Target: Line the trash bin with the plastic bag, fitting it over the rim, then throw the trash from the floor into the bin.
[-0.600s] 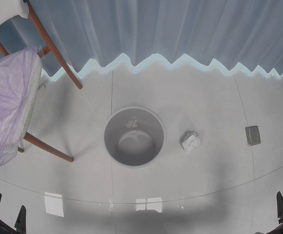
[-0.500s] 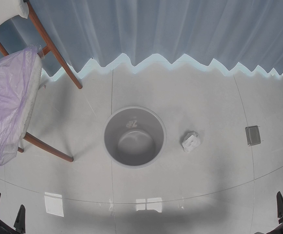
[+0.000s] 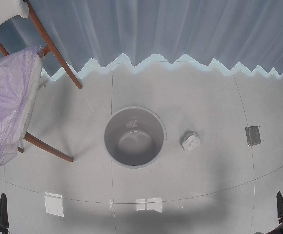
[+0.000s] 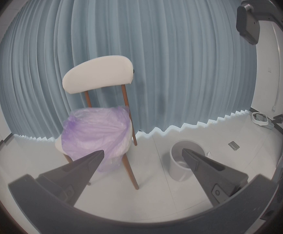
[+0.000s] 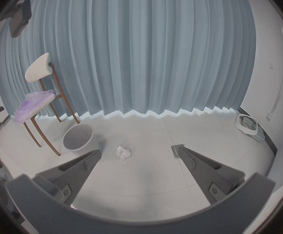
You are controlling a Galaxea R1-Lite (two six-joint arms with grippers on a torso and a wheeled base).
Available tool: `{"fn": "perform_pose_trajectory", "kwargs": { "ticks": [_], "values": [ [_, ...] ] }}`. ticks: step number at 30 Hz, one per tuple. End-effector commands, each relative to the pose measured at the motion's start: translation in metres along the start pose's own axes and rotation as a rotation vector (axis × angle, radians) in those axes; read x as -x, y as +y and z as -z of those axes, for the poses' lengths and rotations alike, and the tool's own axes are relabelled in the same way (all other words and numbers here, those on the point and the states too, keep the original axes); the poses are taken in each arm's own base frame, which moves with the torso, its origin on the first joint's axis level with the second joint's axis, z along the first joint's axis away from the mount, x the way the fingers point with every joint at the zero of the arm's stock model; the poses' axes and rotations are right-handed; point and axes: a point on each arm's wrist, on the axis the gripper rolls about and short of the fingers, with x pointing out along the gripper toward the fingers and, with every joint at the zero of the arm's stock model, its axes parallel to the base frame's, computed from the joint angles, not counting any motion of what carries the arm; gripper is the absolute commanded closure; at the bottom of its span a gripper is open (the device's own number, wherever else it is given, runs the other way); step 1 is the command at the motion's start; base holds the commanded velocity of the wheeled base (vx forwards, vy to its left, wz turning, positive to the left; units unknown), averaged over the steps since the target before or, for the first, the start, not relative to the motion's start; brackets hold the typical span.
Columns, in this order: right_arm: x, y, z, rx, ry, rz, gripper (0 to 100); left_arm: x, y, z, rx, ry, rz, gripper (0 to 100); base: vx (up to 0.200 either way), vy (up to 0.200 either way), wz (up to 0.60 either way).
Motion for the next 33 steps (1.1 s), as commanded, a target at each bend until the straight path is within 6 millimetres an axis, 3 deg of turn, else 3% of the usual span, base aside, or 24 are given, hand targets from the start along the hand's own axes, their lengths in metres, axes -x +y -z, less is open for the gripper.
{"fn": "perform_pose_trajectory", "kwargs": {
  "ticks": [1, 11, 15, 21, 30, 33],
  "values": [
    [0.000, 0.000, 0.005, 0.001, 0.000, 0.000, 0, -0.014, 0.004, -0.029, -0.048, 0.062, -0.001, 0, 0.000, 0.000, 0.00],
    [0.000, 0.000, 0.005, 0.001, 0.000, 0.000, 0, -0.065, 0.011, -0.066, -0.116, 0.208, -0.024, 0, 0.000, 0.000, 0.00],
    [0.000, 0.000, 0.005, -0.001, 0.000, 0.000, 0, -0.095, 0.015, -0.081, -0.115, 0.261, -0.022, 0, 0.000, 0.000, 0.00],
    [0.000, 0.000, 0.005, -0.001, 0.000, 0.000, 0, -0.121, 0.017, -0.085, -0.113, 0.303, -0.015, 0, 0.000, 0.000, 0.00],
    [0.000, 0.000, 0.005, -0.001, 0.000, 0.000, 0, -0.186, 0.025, -0.085, -0.129, 0.286, -0.093, 0, 0.000, 0.000, 0.00],
    [0.000, 0.000, 0.005, -0.001, 0.000, 0.000, 0, -0.196, 0.027, -0.086, -0.127, 0.293, -0.098, 0, 0.000, 0.000, 0.00]
  ]
}}
